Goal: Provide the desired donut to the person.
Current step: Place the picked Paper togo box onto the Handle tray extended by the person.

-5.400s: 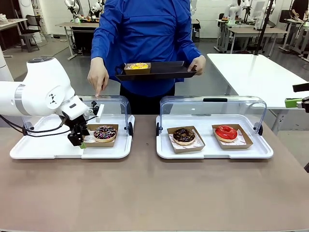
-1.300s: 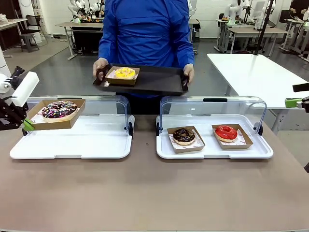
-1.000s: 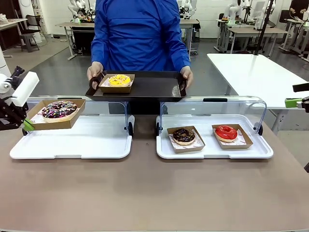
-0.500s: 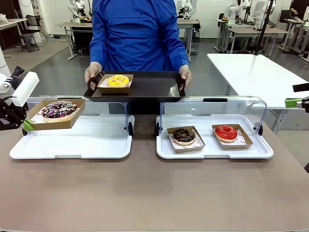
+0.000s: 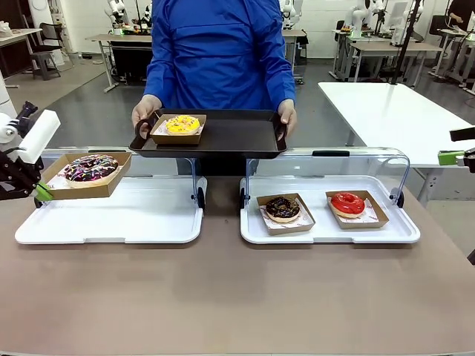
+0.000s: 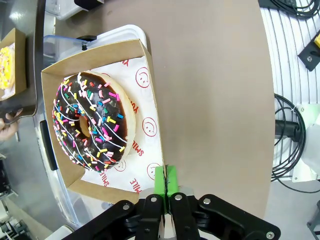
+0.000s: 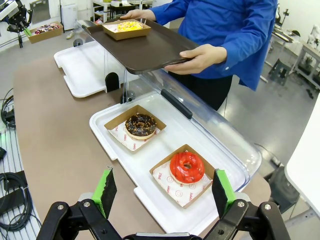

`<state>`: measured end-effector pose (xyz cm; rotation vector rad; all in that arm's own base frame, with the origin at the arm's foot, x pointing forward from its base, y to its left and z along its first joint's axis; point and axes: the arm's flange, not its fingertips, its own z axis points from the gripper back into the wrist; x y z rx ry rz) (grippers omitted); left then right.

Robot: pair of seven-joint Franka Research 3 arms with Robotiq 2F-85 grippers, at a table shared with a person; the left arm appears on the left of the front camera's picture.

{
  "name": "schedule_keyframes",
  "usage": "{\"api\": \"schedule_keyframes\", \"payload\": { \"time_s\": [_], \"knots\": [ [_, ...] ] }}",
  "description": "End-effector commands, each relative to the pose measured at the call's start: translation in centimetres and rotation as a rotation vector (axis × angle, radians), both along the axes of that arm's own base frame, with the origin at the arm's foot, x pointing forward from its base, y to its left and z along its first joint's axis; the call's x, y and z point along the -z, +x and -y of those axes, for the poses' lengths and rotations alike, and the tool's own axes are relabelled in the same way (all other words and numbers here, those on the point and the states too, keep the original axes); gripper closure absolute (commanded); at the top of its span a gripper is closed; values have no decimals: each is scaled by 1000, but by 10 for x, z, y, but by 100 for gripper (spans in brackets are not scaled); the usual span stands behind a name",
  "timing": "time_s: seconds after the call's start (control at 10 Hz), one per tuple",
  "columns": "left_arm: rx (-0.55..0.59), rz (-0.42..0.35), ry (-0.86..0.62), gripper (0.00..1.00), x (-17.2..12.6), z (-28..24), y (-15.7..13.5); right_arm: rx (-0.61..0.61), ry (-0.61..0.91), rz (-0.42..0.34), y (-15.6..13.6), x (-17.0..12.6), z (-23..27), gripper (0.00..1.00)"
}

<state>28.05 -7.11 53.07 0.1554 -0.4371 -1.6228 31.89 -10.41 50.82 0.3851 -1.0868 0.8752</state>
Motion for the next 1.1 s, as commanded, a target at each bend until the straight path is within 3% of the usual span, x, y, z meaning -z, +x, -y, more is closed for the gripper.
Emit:
{"api": "schedule_keyframes", "payload": {
  "time_s": [0.0, 0.8, 1.0],
  "knots": [
    [-8, 13, -12, 100, 0, 2, 4, -6, 23, 30, 4, 3, -1, 0],
    [0, 0, 0, 99, 0, 0, 0, -6, 23, 30, 4, 3, -1, 0],
    [-44, -78, -27, 99, -51, 60, 17, -6, 23, 30, 4, 3, -1, 0]
  ]
}}
